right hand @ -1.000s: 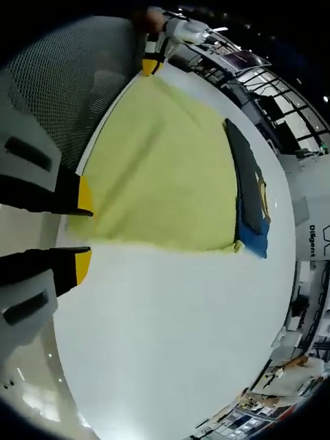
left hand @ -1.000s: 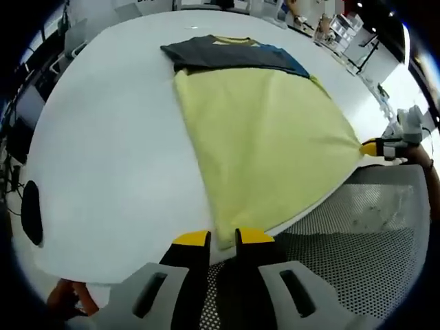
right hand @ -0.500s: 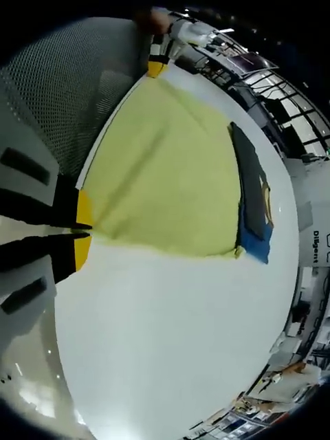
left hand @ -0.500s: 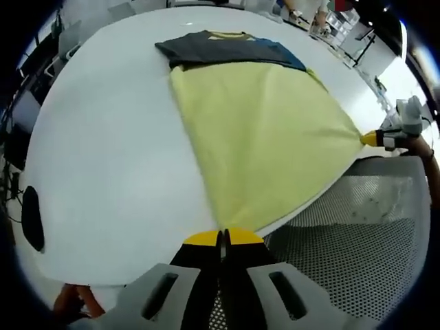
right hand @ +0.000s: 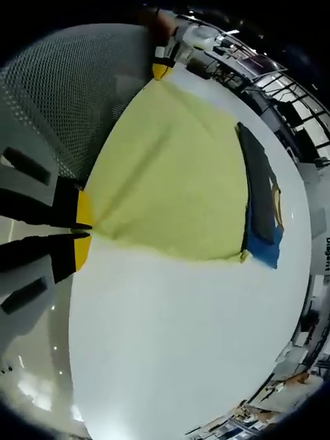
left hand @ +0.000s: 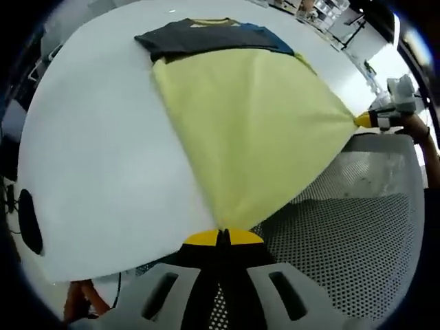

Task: Fold the garment on the visible template until the final outline fits inside the template.

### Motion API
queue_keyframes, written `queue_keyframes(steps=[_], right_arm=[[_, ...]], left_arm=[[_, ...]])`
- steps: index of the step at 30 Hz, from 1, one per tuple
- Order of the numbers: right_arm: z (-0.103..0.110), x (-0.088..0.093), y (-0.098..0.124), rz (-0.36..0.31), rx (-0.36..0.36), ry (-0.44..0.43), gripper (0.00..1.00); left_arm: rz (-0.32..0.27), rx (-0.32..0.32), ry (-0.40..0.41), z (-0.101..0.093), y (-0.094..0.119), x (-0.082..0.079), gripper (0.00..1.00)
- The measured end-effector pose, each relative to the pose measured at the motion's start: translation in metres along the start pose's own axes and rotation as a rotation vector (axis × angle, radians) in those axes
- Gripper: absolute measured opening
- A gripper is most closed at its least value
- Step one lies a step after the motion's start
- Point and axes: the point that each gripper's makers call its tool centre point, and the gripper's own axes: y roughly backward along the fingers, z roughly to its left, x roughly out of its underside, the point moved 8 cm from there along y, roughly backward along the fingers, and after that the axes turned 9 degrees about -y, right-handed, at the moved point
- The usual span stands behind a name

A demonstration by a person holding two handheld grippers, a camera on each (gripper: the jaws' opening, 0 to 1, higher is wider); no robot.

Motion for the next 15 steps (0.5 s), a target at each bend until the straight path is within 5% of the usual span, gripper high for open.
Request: queue_keyframes(steps=[6, 15], right_arm=[[0.001, -0.005, 0.007, 0.013, 0.002, 0.01, 0.0], [0.003, -0.031, 0.02, -0.085, 0.005, 0.011, 0.0]], left_arm=[[0.019, 0.017, 0.01, -0.002, 0.007, -0.004, 0.01], [-0.064, -0.011, -0.01, 0.008, 0.033, -0.032, 0.01]])
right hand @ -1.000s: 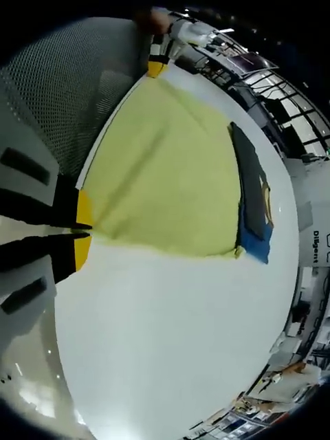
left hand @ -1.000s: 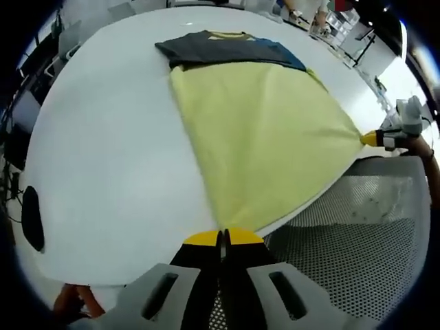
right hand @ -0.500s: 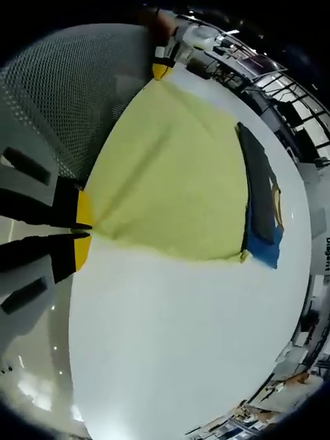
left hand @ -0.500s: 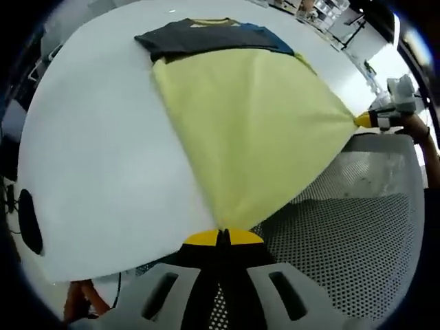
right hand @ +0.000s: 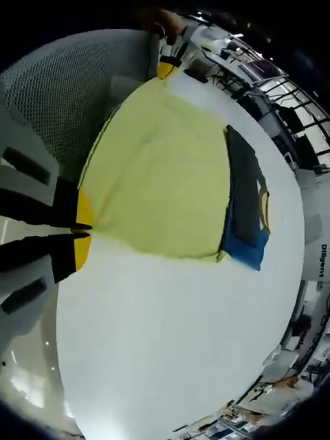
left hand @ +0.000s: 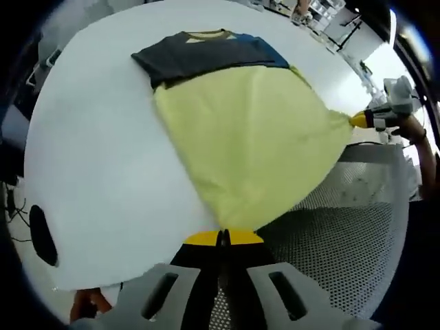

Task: Fold the garment on the visible template until the final outline fits inside the template.

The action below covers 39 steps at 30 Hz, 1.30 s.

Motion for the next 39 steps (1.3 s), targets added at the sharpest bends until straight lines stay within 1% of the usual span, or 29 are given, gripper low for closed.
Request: queue_keyframes(steps=[2, 4, 7, 10, 13, 16, 19, 22, 23, 24, 25, 26, 27, 32, 34, 35, 39], right_arm=[[0.002, -0.009, 0.005, -0.032, -0.006, -0.012, 0.0], [0.003, -0.015, 0.008, -0.049, -0.012, -0.009, 0.0], [0.003, -0.024, 0.011, -0.062, -0.01, -0.017, 0.0], [0.004, -0.033, 0.014, -0.077, -0.001, 0.001, 0.0], [0.004, -0.042, 0.016, -0.093, 0.001, 0.0, 0.0], [0.006, -0.052, 0.018, -0.115, -0.002, 0.007, 0.0], [0.006, -0.055, 0.018, -0.12, -0.001, 0.006, 0.0], [0.006, -0.064, 0.019, -0.142, 0.001, -0.003, 0.0], [0.006, -0.067, 0.019, -0.147, 0.002, -0.004, 0.0], [0.006, -0.075, 0.02, -0.168, 0.001, -0.008, 0.0], [0.005, -0.083, 0.022, -0.189, 0.0, -0.012, 0.0], [0.005, -0.094, 0.023, -0.213, -0.004, -0.019, 0.0], [0.005, -0.099, 0.023, -0.229, -0.004, -0.025, 0.0], [0.004, -0.121, 0.023, -0.273, -0.004, -0.03, 0.0], [0.003, -0.126, 0.022, -0.283, -0.008, -0.033, 0.0], [0.003, -0.132, 0.021, -0.291, -0.008, -0.04, 0.0], [0.005, -0.15, 0.016, -0.317, -0.006, -0.049, 0.0]], left_arm=[[-0.021, -0.001, 0.012, 0.003, 0.002, -0.007, 0.01], [-0.028, 0.0, 0.019, 0.005, 0.003, -0.009, 0.01], [-0.053, -0.008, 0.039, 0.009, 0.007, -0.016, 0.01], [-0.083, -0.019, 0.054, 0.015, 0.013, -0.024, 0.01], [-0.101, -0.024, 0.065, 0.021, 0.017, -0.03, 0.01], [-0.129, -0.034, 0.073, 0.027, 0.022, -0.04, 0.01], [-0.131, -0.036, 0.075, 0.029, 0.023, -0.042, 0.01], [-0.144, -0.043, 0.076, 0.032, 0.025, -0.048, 0.01], [-0.15, -0.045, 0.075, 0.033, 0.026, -0.051, 0.01], [-0.156, -0.047, 0.075, 0.035, 0.028, -0.054, 0.01], [-0.186, -0.066, 0.078, 0.039, 0.031, -0.062, 0.01], [-0.24, -0.079, 0.095, 0.05, 0.038, -0.078, 0.01], [-0.254, -0.08, 0.098, 0.051, 0.04, -0.082, 0.01], [-0.292, -0.09, 0.105, 0.06, 0.045, -0.097, 0.01], [-0.299, -0.094, 0.104, 0.061, 0.045, -0.1, 0.01], [-0.31, -0.099, 0.102, 0.067, 0.044, -0.106, 0.01], [-0.33, -0.113, 0.118, 0.076, 0.045, -0.119, 0.01]])
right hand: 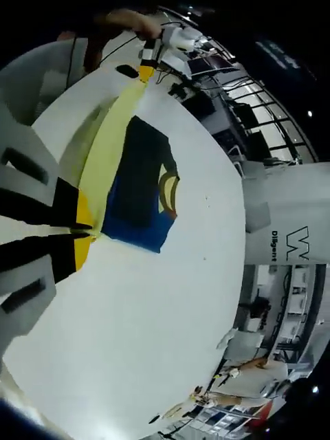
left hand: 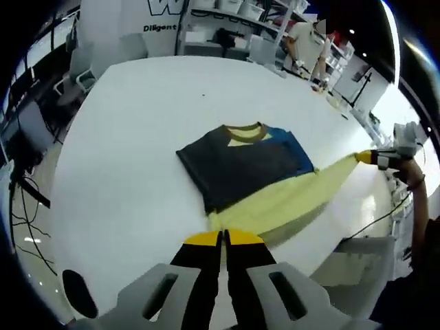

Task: Fold the garment on the visible template until the final outline fits inside the template.

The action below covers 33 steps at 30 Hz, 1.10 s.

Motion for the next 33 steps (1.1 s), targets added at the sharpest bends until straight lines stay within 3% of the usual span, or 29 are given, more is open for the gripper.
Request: queue_keyframes(steps=[22, 33], right_arm=[[-0.005, -0.069, -0.06, -0.091, 0.058, -0.053, 0.0], [-0.01, -0.088, -0.093, -0.08, 0.057, -0.088, 0.0]], left_arm=[[-0.112, -0.057, -0.021, 0.043, -0.054, -0.088, 0.01], [-0.105, -0.074, 0.044, 0.067, -0.084, -0.095, 0.01]])
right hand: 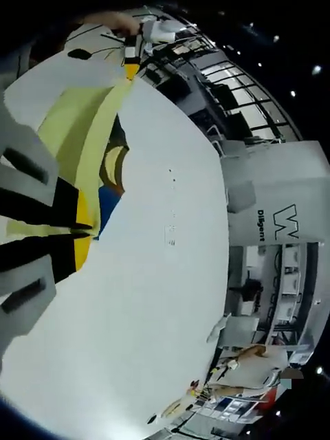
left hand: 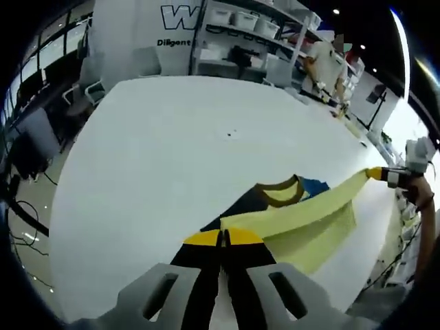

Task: Fold the garment on the visible template until the final outline fits inside the template.

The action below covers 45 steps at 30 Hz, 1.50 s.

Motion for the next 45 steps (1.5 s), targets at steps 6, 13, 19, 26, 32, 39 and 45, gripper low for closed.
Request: queue_keyframes(steps=[6, 13, 19, 26, 32, 39, 45], right_arm=[[0.001, -0.006, -0.021, 0.008, 0.019, 0.0, 0.0], [-0.005, -0.012, -0.044, 0.023, 0.051, -0.01, 0.0], [-0.007, -0.007, -0.069, 0.054, 0.053, -0.007, 0.0], [-0.013, -0.005, -0.095, 0.076, 0.045, -0.017, 0.0], [-0.02, 0.005, -0.117, 0.112, 0.055, -0.008, 0.0], [-0.021, 0.008, -0.123, 0.117, 0.037, 0.022, 0.0], [-0.02, 0.009, -0.128, 0.122, 0.039, 0.019, 0.0]], left_arm=[[0.0, 0.012, 0.04, 0.01, -0.021, -0.004, 0.01], [0.006, 0.028, 0.073, 0.016, -0.048, -0.004, 0.01], [0.012, 0.015, 0.074, 0.022, -0.068, 0.0, 0.01], [0.034, -0.008, 0.24, 0.029, -0.088, 0.013, 0.01], [0.017, -0.042, 0.285, 0.032, -0.093, 0.017, 0.01], [-0.032, -0.147, 0.218, 0.038, -0.066, 0.007, 0.0], [-0.024, -0.11, 0.168, 0.039, -0.073, 0.011, 0.0]])
